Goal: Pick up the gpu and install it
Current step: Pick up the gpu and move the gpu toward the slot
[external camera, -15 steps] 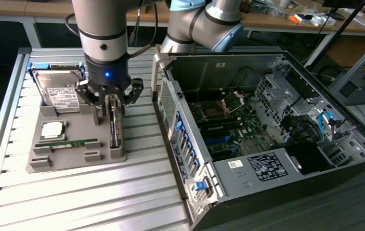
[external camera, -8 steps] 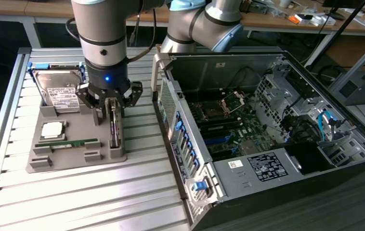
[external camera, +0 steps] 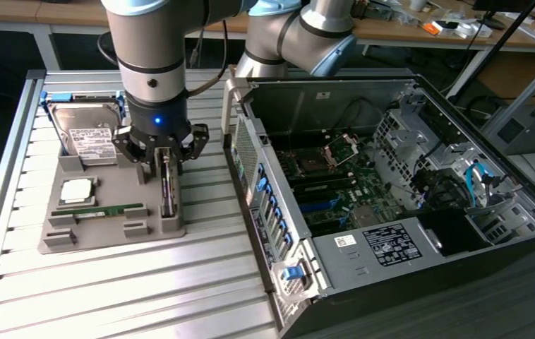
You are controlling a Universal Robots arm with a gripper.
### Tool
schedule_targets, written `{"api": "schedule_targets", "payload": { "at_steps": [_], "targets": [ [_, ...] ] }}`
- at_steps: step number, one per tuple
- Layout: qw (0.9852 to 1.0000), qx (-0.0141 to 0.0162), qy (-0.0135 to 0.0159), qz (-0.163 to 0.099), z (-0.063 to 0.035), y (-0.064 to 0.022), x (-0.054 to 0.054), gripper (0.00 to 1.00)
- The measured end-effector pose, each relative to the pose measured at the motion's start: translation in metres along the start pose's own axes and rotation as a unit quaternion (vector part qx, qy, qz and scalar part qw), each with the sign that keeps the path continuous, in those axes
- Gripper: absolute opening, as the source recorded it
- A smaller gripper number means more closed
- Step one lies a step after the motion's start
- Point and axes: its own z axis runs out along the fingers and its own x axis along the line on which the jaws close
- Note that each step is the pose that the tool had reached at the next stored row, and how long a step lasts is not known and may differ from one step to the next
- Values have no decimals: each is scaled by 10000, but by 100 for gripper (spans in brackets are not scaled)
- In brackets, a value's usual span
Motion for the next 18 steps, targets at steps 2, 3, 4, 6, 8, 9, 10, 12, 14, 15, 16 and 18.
{"api": "schedule_targets", "payload": {
  "at_steps": [2,3,4,6,8,9,10,12,14,15,16,18],
  "targets": [
    [10000,0,-1,0,1,0,0,48],
    [10000,0,-1,0,1,0,0,48],
    [10000,0,-1,0,1,0,0,46],
    [10000,-1,-1,0,1,0,0,34],
    [10000,0,-1,0,1,0,0,27],
    [10000,0,-1,0,1,0,0,27],
    [10000,0,-1,0,1,0,0,27],
    [10000,0,-1,0,1,0,0,27],
    [10000,0,-1,0,1,0,0,27],
    [10000,0,-1,0,1,0,0,27],
    [10000,0,-1,0,1,0,0,27],
    [10000,0,-1,0,1,0,0,27]
  ]
}}
